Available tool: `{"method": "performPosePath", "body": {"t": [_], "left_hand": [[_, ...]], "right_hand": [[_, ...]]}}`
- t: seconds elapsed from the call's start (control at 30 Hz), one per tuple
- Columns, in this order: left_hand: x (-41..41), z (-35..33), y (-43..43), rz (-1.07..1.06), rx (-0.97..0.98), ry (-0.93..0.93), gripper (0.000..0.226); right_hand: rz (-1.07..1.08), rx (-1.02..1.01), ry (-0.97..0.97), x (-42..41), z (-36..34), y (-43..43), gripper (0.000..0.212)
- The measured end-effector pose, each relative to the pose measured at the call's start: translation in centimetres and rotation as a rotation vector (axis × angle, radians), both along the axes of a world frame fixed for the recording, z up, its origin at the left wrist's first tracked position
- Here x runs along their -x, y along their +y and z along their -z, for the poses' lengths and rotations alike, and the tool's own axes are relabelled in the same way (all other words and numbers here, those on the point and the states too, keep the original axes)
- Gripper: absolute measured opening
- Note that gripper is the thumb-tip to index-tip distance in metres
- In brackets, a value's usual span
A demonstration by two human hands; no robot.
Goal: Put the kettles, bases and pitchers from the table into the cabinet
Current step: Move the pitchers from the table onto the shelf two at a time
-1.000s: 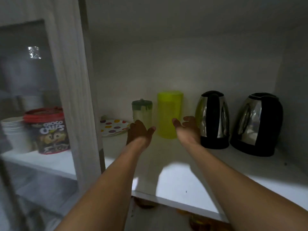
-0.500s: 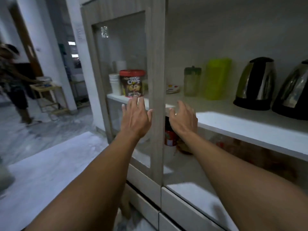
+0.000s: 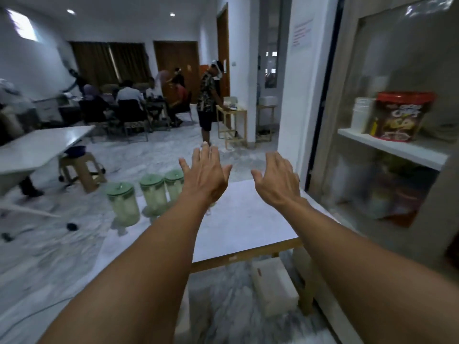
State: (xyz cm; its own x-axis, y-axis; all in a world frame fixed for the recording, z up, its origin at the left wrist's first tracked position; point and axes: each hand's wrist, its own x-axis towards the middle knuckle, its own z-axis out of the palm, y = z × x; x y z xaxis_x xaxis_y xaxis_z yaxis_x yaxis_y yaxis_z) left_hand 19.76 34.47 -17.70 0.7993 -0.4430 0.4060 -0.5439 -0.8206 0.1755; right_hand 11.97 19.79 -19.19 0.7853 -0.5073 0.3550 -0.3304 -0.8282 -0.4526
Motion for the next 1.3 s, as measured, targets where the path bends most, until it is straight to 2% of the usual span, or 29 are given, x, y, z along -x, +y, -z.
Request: {"method": "performPosePath", "body": {"t": [0.17, 0.33, 0.43, 0.57, 0.77, 0.9, 1.0, 1.07, 1.13, 1.3], "left_hand": [[-6.3, 2.8, 10.2, -0.173, -0.067, 0.078, 0.064], [-10.9, 6.3, 14.2, -0.225, -0.007, 0.195, 0.050], [-13.7, 8.8, 13.5, -0.223, 0.083, 0.291, 0.050], [-17.7, 11.8, 10.7, -0.233, 0.227, 0.412, 0.054], [-26.7, 16.2, 5.9, -0.354, 0.460, 0.597, 0.046], [-32.6, 18.5, 2.8, -0.460, 0.583, 0.665, 0.056], [-35.9, 20.3, 1.1, -0.548, 0.680, 0.692, 0.065], [-37.3, 21.3, 0.3, -0.607, 0.711, 0.698, 0.063], [-38.2, 21.9, -0.3, -0.638, 0.692, 0.700, 0.052], [-38.4, 21.8, -0.8, -0.555, 0.686, 0.685, 0.045]], "right_hand": [[-0.132, -0.040, 0.051, -7.3, 3.2, 9.1, 0.059], [-0.161, -0.128, 0.124, -12.5, 6.6, 12.4, 0.047], [-0.144, -0.197, 0.159, -15.7, 8.5, 12.0, 0.043], [-0.103, -0.311, 0.204, -20.9, 11.1, 9.7, 0.054], [-0.014, -0.589, 0.242, -30.5, 15.0, 5.3, 0.057], [0.039, -0.733, 0.248, -36.1, 17.8, 2.7, 0.062], [0.051, -0.798, 0.242, -39.0, 19.8, 1.8, 0.056], [0.049, -0.823, 0.230, -40.2, 20.9, 1.5, 0.050], [0.042, -0.835, 0.212, -41.1, 21.7, 1.3, 0.045], [0.040, -0.860, 0.172, -42.0, 22.0, 0.3, 0.042]]}}
